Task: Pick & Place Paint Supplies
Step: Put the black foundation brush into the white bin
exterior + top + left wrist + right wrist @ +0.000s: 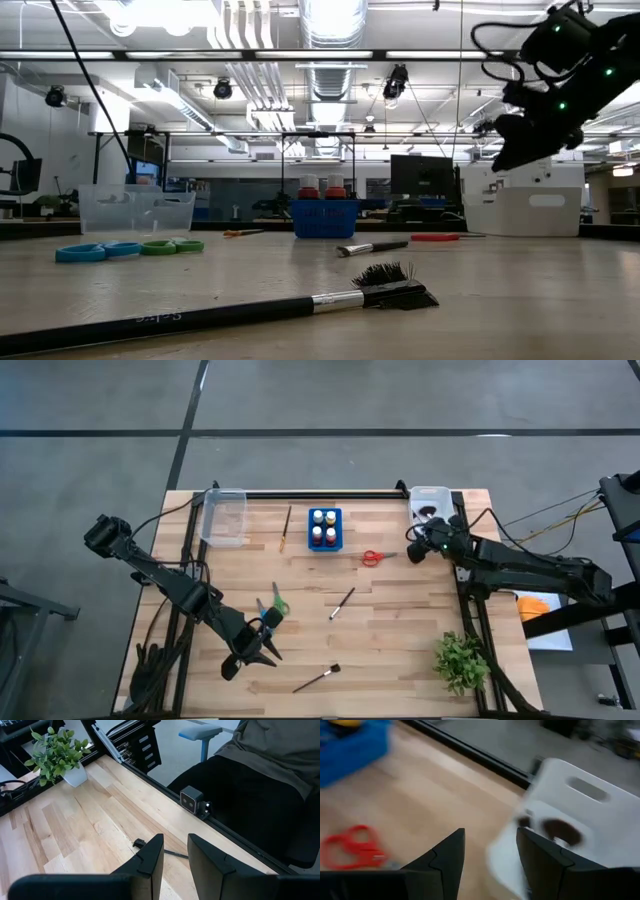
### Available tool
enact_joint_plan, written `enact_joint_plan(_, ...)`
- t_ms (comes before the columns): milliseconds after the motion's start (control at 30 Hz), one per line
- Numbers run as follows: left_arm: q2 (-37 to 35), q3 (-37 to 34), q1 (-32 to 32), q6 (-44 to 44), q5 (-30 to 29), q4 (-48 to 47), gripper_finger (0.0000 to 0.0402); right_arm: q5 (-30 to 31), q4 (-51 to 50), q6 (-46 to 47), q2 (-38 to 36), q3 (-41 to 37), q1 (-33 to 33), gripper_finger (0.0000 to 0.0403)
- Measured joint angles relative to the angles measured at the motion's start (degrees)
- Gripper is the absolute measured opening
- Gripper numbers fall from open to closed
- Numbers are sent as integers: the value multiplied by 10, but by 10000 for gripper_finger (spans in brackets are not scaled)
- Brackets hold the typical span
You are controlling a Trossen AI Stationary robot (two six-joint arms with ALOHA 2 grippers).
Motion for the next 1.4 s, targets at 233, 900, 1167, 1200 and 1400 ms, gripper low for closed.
enact_joint_plan(233, 0, 0, 0, 0, 0, 0, 95, -213, 91, -66, -6, 0, 67, 178)
enact_joint_plan(900, 0, 0, 0, 3, -13, 0, 95, -454, 386, -151, 138, 0, 244, 178)
enact_joint_plan(1167, 0, 0, 0, 2, -19, 1, 95, -460, 448, -155, 227, 27, 244, 178)
enact_joint_plan(1200, 0, 0, 0, 2, -19, 1, 95, -465, 448, -155, 240, 36, 244, 178)
enact_joint_plan(1400, 0, 0, 0, 0, -19, 1, 95, -503, 443, -160, 342, 109, 263, 178)
